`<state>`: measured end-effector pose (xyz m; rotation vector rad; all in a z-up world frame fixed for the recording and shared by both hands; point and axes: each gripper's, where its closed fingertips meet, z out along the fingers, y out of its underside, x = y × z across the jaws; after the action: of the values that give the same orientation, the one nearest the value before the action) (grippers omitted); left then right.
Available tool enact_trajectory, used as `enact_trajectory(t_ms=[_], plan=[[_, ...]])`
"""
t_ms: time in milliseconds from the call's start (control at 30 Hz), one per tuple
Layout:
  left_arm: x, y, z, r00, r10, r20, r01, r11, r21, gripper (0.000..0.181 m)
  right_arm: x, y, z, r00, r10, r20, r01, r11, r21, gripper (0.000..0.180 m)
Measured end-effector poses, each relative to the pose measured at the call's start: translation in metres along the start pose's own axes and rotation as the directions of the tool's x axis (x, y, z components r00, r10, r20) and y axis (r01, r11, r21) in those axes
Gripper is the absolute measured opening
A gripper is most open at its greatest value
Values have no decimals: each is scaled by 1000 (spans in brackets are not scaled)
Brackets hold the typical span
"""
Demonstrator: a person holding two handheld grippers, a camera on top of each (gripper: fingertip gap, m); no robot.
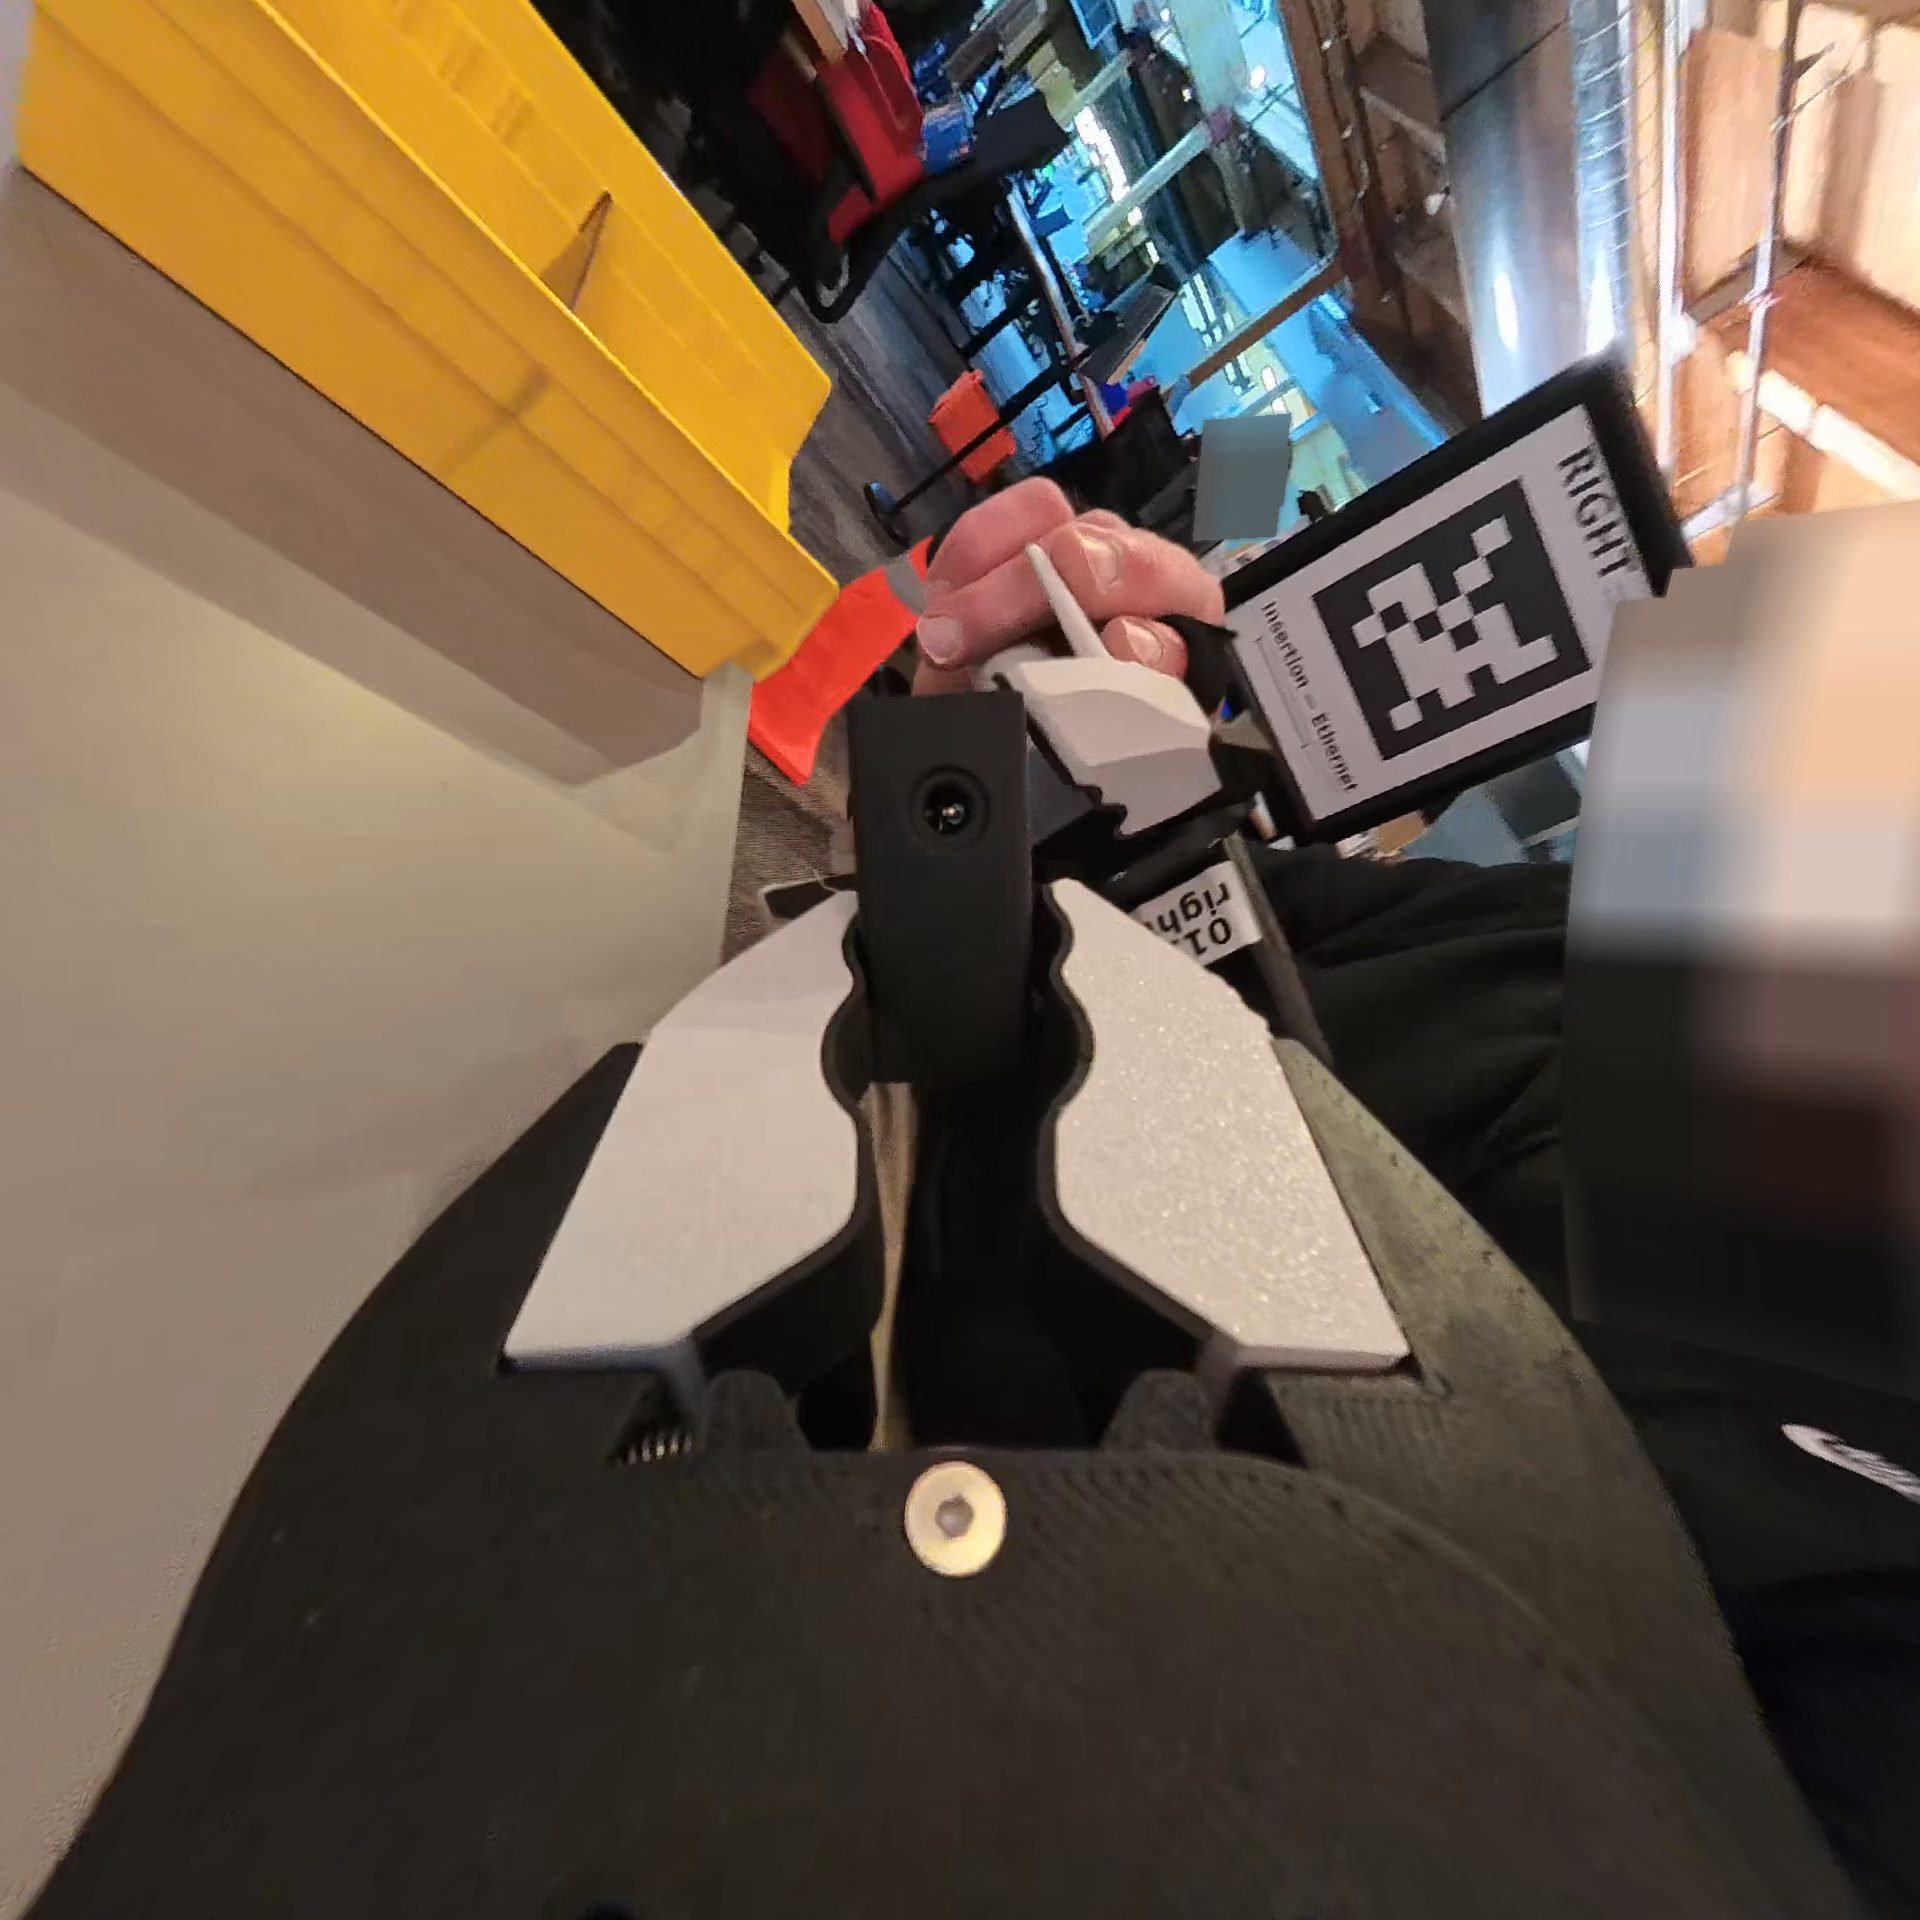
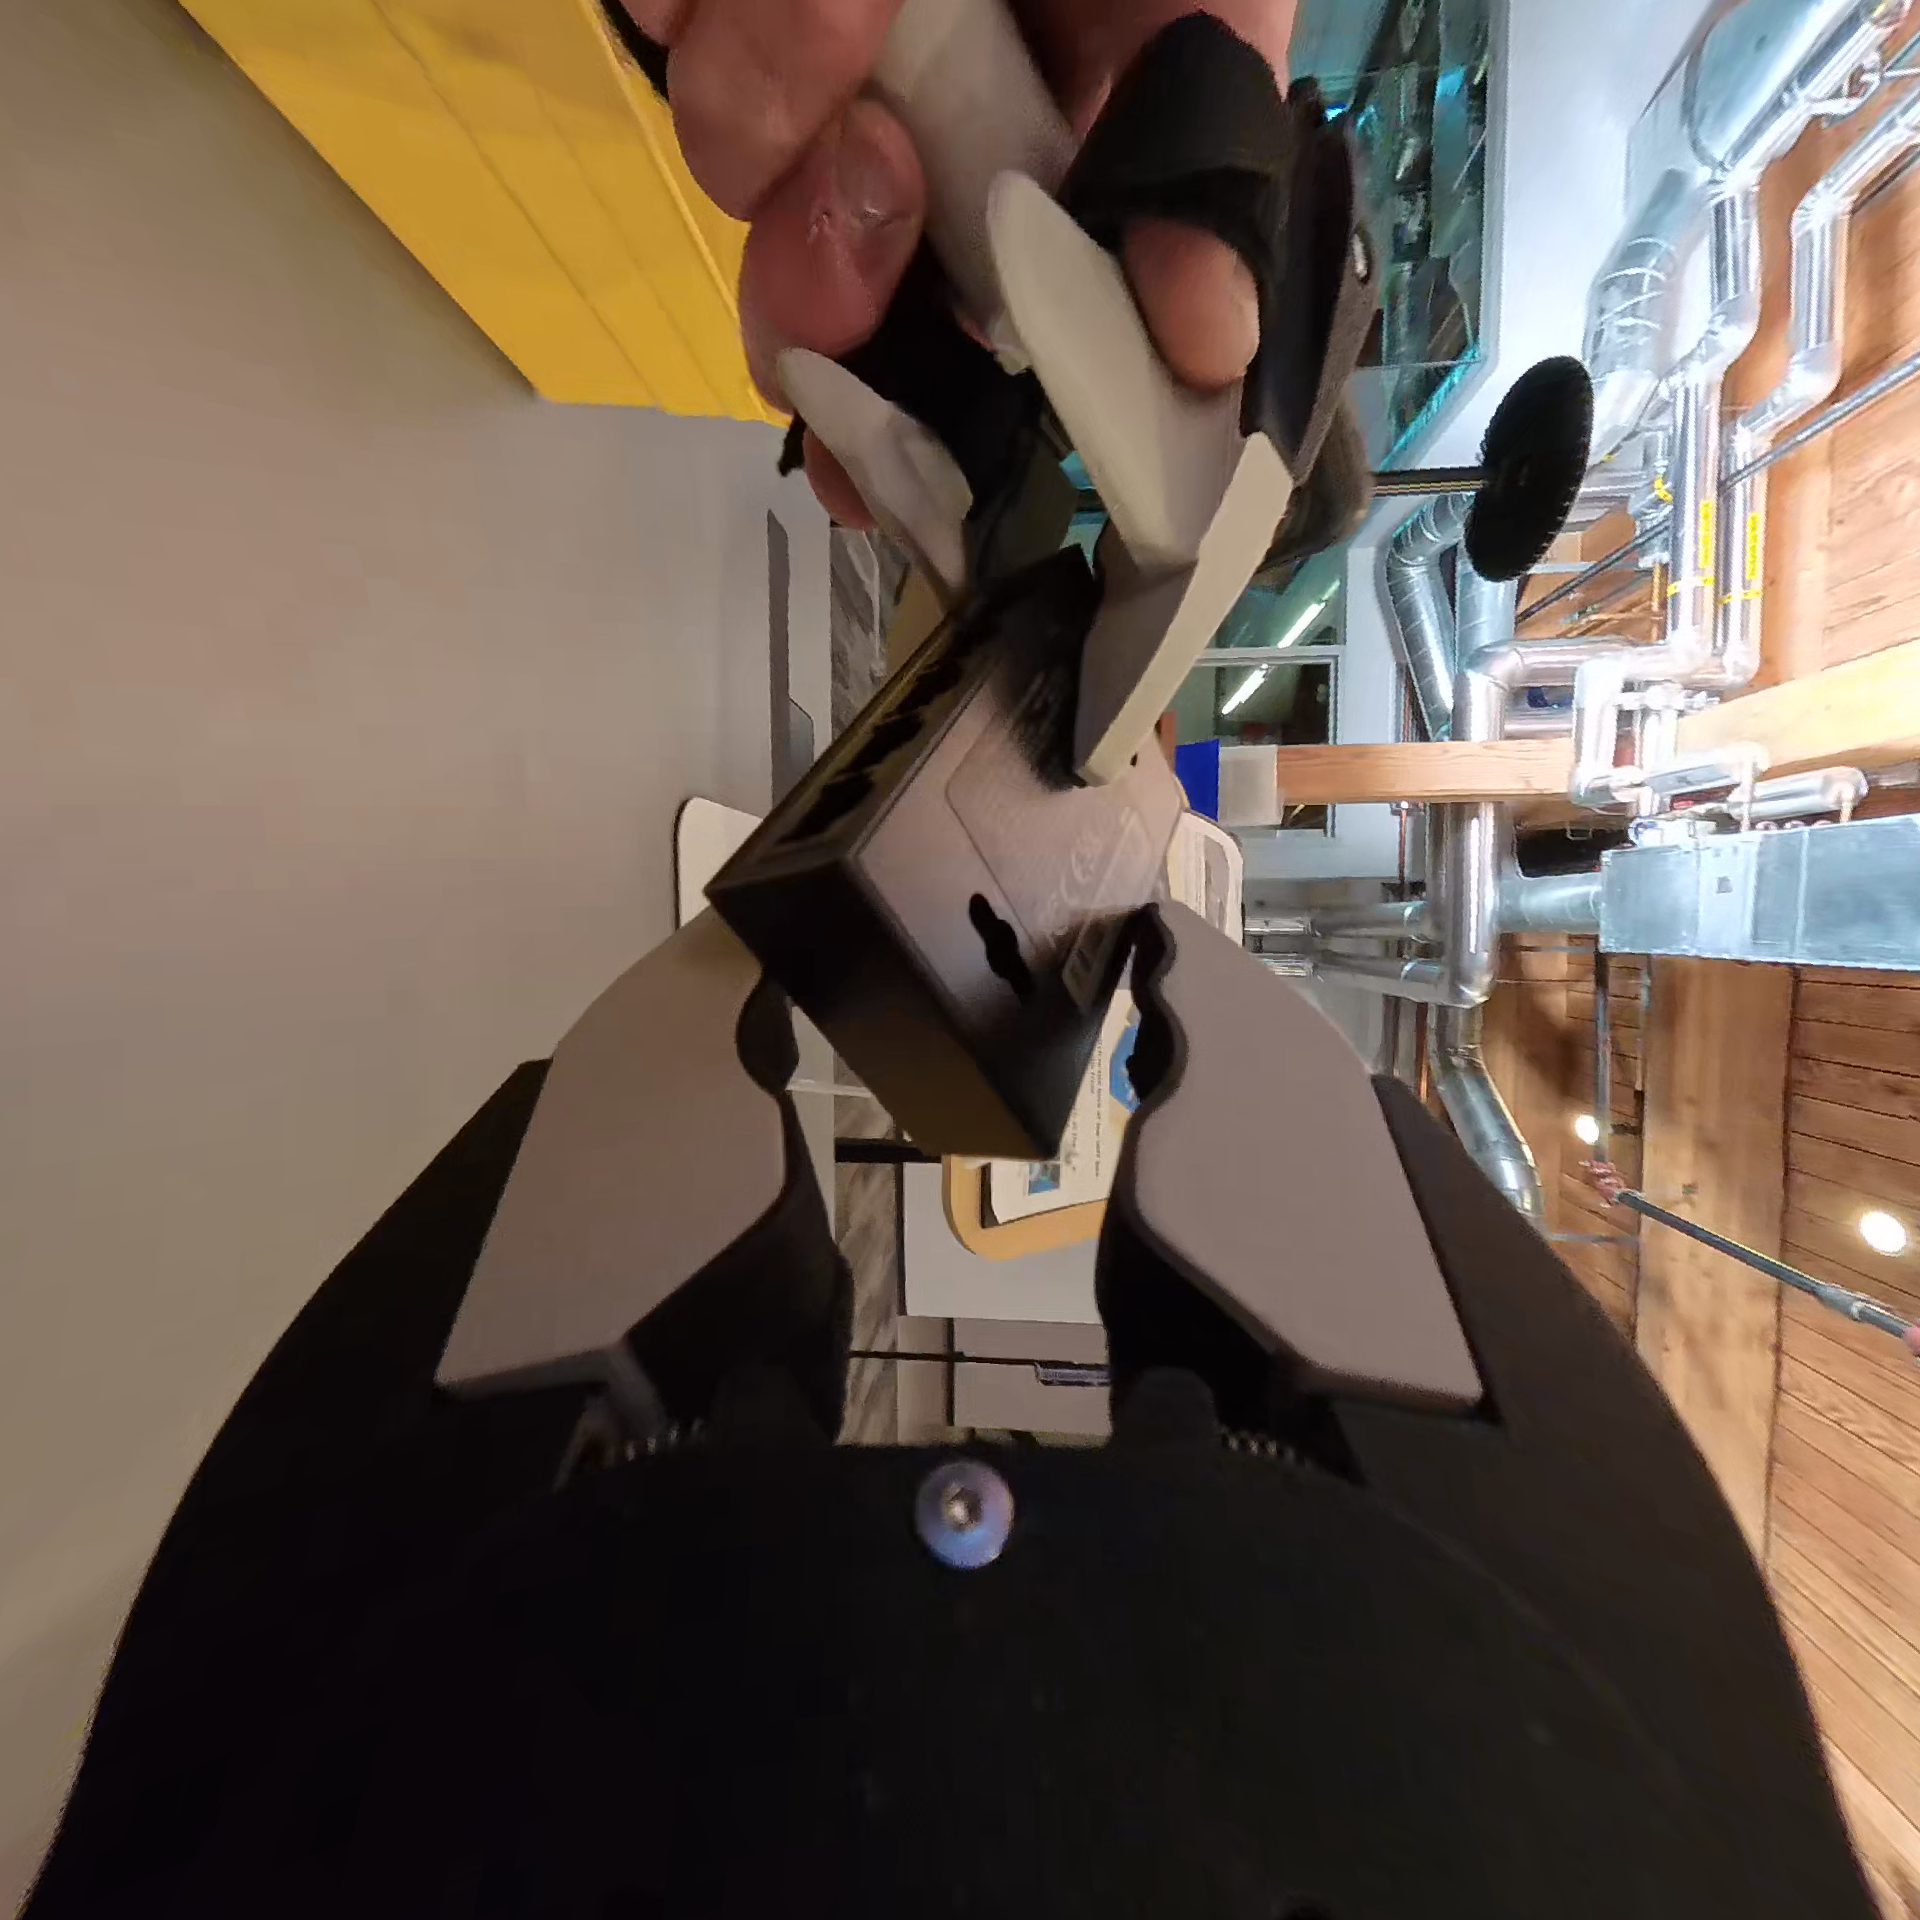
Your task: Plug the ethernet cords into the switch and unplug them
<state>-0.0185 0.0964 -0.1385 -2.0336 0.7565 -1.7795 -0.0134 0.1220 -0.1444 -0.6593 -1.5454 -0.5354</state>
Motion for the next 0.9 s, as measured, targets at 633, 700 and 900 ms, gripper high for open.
enact_trajectory(t_ms=[633,700,900], plan=[[-23,-16,0,628,457,630,-525,846,-91,114,-1,41,0,959,271,85,-246,942,-227,29],[-25,-15,8,575,491,655,-554,822,-130,115,-2,37,1,962,256,91,-229,944,-236,29],[-26,-13,22,665,450,596,-523,850,-58,106,-4,20,2,978,193,80,-171,960,-220,30]])
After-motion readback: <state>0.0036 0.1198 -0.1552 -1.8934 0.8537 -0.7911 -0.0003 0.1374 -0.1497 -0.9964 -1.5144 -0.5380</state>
